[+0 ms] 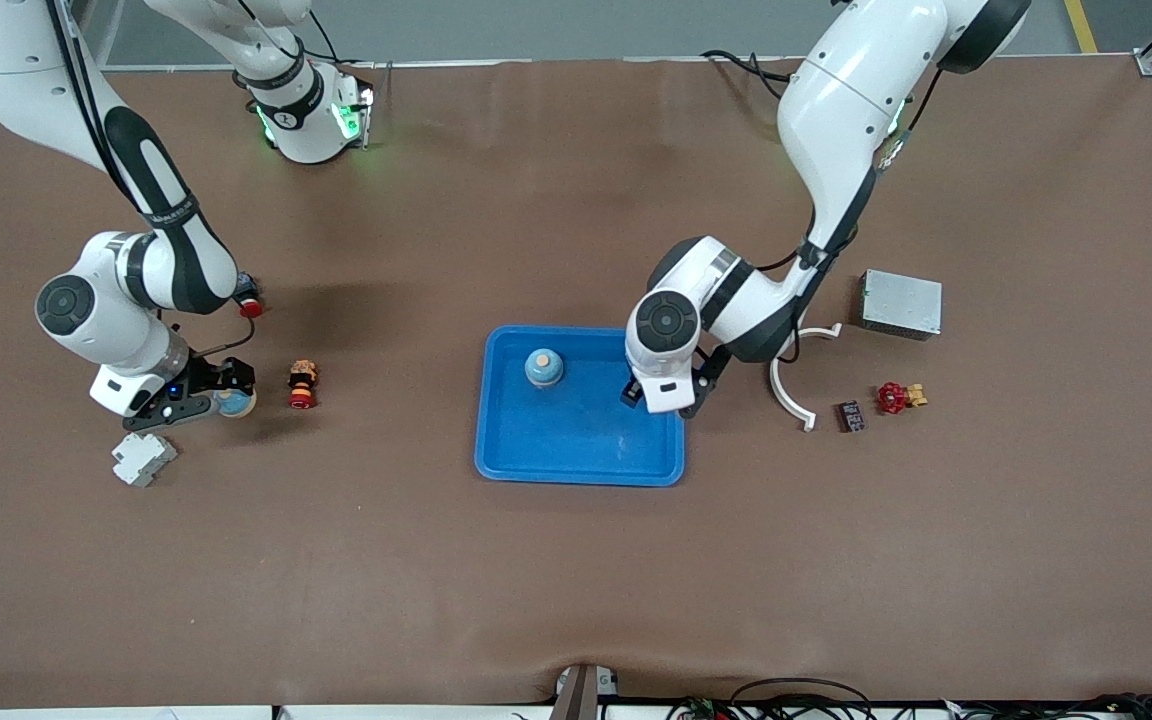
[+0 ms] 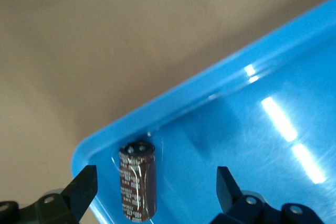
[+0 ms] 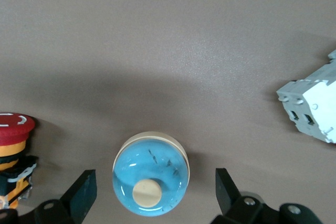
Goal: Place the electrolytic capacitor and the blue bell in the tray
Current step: 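Grasp the second blue button while the left gripper reaches the second capacitor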
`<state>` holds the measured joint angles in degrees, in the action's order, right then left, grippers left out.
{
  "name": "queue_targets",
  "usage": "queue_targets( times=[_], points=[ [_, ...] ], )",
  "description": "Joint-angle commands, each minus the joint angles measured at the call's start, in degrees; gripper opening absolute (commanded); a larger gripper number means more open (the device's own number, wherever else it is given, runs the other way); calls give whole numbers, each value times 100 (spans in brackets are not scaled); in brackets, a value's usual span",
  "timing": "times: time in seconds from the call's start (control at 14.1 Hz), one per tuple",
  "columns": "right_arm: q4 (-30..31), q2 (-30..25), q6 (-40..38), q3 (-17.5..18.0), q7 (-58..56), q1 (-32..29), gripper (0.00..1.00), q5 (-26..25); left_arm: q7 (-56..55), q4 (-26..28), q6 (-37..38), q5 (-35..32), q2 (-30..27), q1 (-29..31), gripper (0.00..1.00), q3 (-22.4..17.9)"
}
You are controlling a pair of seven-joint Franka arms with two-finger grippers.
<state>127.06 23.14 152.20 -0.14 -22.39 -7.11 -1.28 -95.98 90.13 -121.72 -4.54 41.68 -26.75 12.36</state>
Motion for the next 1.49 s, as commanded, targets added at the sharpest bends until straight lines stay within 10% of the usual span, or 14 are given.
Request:
queue_targets(
  times=[0.0,0.43,0.78,1.06,1.42],
  points=[
    [73,-38,47,66,-46,-71,100,40,543,39,630,-13,-466,283,100,-6],
    [73,15,56,66,-46,-71,100,40,2246,223,1737,23,-1161,1530,100,538],
    [73,41,47,66,-37,-54,97,40,4900,1478,1986,-3,-2443,2700,100,768],
    [56,24,-15,66,-29,112,0,40,6494,1989,1820,-99,-2919,3430,100,768],
    [-259,-134,-627,66,296,341,0,49,7233,3587,-312,-170,-3535,3984,100,768]
  ],
)
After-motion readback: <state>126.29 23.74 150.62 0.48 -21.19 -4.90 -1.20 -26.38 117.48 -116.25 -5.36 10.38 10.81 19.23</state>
